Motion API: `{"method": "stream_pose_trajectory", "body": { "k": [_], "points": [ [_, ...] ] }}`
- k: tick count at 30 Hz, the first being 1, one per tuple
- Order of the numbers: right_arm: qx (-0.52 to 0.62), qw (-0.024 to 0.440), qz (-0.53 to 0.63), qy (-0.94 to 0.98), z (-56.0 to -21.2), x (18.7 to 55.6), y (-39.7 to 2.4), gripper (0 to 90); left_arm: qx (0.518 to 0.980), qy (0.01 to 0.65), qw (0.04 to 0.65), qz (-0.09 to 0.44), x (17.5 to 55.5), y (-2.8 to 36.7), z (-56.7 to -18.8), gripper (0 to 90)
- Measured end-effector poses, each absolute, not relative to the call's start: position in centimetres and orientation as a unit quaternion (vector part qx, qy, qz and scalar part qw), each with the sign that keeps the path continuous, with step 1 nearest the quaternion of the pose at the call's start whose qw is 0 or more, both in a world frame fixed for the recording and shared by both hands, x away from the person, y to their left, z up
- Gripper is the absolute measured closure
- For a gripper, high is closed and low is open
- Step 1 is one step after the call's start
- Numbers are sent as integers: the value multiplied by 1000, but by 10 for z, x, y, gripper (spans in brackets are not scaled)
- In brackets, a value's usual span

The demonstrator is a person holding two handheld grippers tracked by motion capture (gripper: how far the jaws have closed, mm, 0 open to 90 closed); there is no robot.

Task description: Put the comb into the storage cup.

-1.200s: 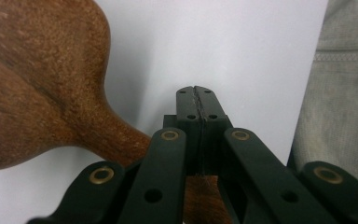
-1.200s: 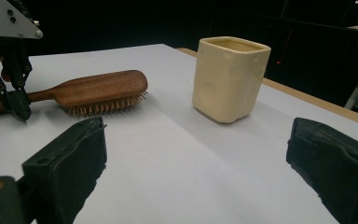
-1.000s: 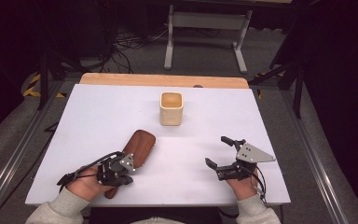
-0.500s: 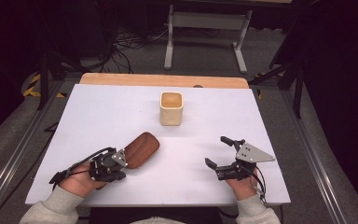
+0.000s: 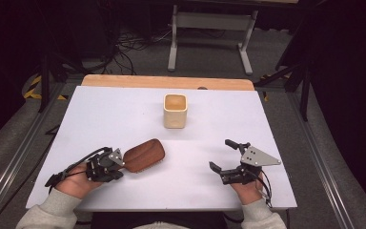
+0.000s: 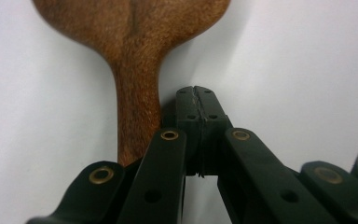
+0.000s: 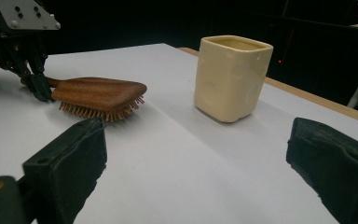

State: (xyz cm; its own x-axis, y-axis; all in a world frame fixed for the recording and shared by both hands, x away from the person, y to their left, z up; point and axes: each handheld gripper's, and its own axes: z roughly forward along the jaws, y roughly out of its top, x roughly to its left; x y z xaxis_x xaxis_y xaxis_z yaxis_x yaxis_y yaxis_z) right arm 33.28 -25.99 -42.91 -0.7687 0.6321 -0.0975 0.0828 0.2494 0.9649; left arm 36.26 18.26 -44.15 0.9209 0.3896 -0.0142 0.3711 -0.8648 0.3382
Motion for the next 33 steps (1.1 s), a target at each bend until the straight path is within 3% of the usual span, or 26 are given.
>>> {"method": "stream_pose_trajectory", "body": {
  "k": [17, 25, 30, 33],
  "points": [
    [237, 242, 562, 755, -430, 333, -258, 54, 956, 229, 180, 46, 371, 196, -443, 899],
    [236, 242, 562, 755, -429, 333, -259, 54, 958, 210, 192, 39, 367, 195, -438, 896],
    [236, 242, 563, 755, -429, 332, -259, 54, 959, 189, 208, 38, 361, 194, -425, 733],
    [236, 242, 563, 754, -429, 332, -259, 54, 956, 183, 226, 42, 358, 194, -416, 539]
  ]
}}
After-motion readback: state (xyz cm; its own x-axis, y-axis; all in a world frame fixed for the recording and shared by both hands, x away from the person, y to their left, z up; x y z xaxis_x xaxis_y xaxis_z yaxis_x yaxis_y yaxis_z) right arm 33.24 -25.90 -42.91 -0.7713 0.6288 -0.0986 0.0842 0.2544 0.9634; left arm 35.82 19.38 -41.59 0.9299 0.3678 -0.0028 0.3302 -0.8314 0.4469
